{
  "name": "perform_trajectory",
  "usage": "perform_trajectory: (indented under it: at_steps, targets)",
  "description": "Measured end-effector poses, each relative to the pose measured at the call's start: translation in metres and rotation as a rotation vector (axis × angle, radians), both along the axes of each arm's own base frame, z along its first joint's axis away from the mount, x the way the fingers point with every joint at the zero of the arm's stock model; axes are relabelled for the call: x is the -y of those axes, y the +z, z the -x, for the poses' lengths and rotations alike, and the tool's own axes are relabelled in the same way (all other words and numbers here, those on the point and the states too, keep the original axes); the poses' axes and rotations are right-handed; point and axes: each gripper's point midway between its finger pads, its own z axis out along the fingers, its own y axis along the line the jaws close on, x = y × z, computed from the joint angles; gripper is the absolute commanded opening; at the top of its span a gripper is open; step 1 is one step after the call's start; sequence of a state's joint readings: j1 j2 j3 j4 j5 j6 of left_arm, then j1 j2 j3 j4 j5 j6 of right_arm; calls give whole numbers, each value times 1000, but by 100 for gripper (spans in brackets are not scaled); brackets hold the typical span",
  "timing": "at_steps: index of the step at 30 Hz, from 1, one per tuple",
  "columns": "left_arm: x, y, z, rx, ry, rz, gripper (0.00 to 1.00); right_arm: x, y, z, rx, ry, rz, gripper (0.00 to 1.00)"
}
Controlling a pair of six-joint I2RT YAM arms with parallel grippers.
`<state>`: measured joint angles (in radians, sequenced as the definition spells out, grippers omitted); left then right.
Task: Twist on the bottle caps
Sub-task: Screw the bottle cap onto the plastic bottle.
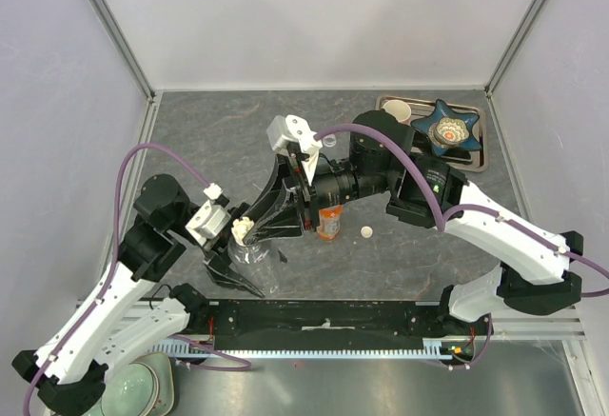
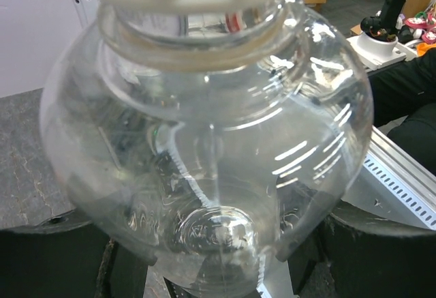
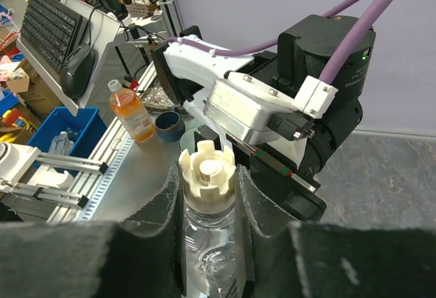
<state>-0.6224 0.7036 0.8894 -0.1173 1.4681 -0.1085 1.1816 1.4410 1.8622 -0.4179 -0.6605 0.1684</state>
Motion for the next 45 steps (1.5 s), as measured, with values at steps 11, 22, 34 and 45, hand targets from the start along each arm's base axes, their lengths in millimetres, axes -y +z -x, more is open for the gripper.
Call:
perform_trajectory:
  at_steps: [11,22,34,45]
  targets:
    - [11,-3,-26,39,196,15,15,3,-3,-15,18,-97,-18,0]
    - [16,-13,-99,10,629,-47,25,34,-19,-80,32,-536,-10,0]
    - [12,-8,-103,23,672,-32,25,41,-33,-95,35,-618,19,59]
    - [14,-4,-64,29,447,-13,26,49,14,-49,100,-362,-66,84]
